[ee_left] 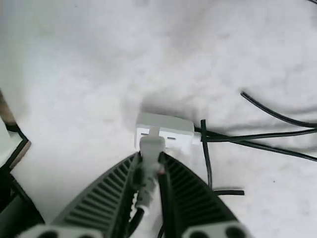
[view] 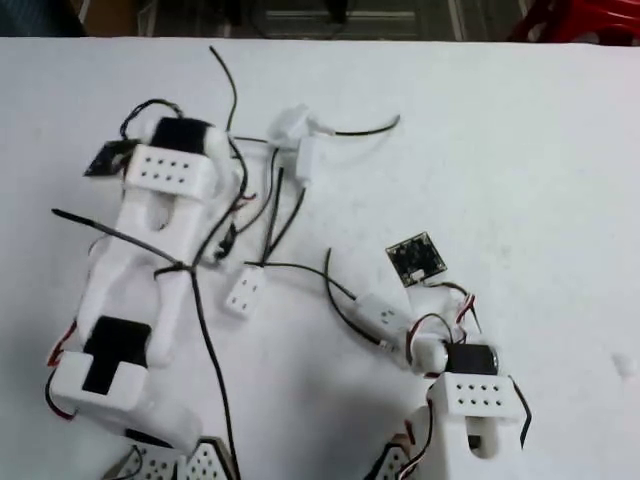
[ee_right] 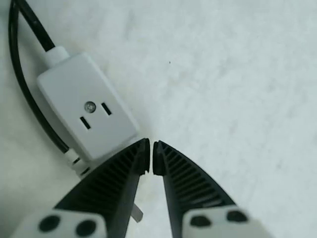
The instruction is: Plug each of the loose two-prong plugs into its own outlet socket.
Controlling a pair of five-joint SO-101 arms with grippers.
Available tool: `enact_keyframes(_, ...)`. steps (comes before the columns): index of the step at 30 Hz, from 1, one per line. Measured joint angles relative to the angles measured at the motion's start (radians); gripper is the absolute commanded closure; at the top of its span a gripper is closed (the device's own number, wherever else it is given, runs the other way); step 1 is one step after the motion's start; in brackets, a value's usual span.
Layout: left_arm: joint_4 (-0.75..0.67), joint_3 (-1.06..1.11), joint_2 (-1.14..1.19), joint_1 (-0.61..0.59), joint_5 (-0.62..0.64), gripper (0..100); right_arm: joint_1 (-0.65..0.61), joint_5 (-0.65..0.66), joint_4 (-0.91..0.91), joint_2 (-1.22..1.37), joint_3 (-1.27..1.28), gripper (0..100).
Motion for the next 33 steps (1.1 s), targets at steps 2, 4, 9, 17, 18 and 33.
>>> enact_keyframes(2,0.002,0.041,0.000,0.000,0.000,98,0.000,0.000,0.000,0.000,0.000,96.7)
enact_keyframes(4,0.002,0.094,0.000,0.015,0.000,98,0.000,0.000,0.000,0.000,0.000,96.7)
enact_keyframes(9,0.002,0.130,0.000,0.114,0.000,98,0.000,0.000,0.000,0.000,0.000,96.7)
enact_keyframes(17,-0.048,0.204,0.003,0.140,0.000,98,0.000,0.000,0.000,0.000,0.000,96.7)
enact_keyframes(18,-0.068,0.229,0.003,0.143,0.000,98,0.000,0.000,0.000,0.000,0.000,96.7)
enact_keyframes(33,-0.164,0.308,0.003,0.152,0.000,98,0.000,0.000,0.000,0.000,0.000,96.7)
